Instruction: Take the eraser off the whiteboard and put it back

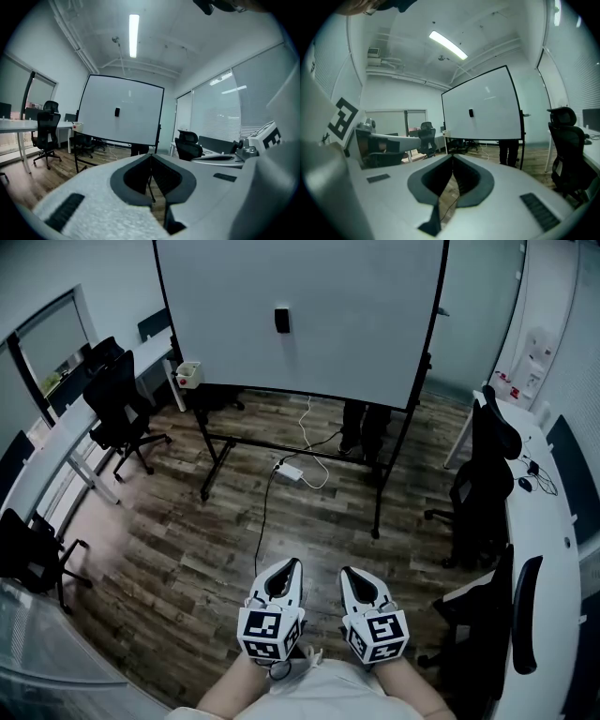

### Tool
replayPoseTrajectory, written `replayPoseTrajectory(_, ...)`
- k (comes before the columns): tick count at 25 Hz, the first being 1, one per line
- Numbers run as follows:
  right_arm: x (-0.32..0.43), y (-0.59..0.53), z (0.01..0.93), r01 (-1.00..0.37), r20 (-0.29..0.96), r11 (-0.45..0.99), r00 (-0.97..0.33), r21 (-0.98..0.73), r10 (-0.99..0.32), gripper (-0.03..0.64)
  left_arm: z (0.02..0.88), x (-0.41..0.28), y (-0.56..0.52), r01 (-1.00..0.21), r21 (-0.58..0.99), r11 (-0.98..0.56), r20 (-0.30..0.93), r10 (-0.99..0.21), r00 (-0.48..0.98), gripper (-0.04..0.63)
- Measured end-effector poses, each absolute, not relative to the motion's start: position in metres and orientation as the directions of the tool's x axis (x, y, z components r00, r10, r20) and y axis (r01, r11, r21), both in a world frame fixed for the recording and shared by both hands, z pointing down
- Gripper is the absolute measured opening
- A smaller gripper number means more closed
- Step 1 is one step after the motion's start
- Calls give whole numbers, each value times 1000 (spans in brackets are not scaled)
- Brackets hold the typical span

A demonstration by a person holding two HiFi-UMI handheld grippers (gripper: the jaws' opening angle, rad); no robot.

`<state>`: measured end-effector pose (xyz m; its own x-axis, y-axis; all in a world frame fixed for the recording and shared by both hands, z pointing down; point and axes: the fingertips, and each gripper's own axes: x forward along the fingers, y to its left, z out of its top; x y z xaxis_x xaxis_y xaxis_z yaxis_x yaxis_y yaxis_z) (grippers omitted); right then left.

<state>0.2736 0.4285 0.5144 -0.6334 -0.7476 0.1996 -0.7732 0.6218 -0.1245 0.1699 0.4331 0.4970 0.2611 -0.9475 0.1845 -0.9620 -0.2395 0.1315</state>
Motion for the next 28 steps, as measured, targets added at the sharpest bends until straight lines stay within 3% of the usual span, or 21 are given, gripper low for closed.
replayPoseTrajectory(18,57,204,497,-807,203,583,-588,-91,-783,28,483,-43,205,-937,114,-331,196,-917,348,18)
replayPoseTrajectory(28,0,101,501,-859,210,506,-509,-73,-834,28,499,-105,118,-927,132,-351,231,-899,373,18)
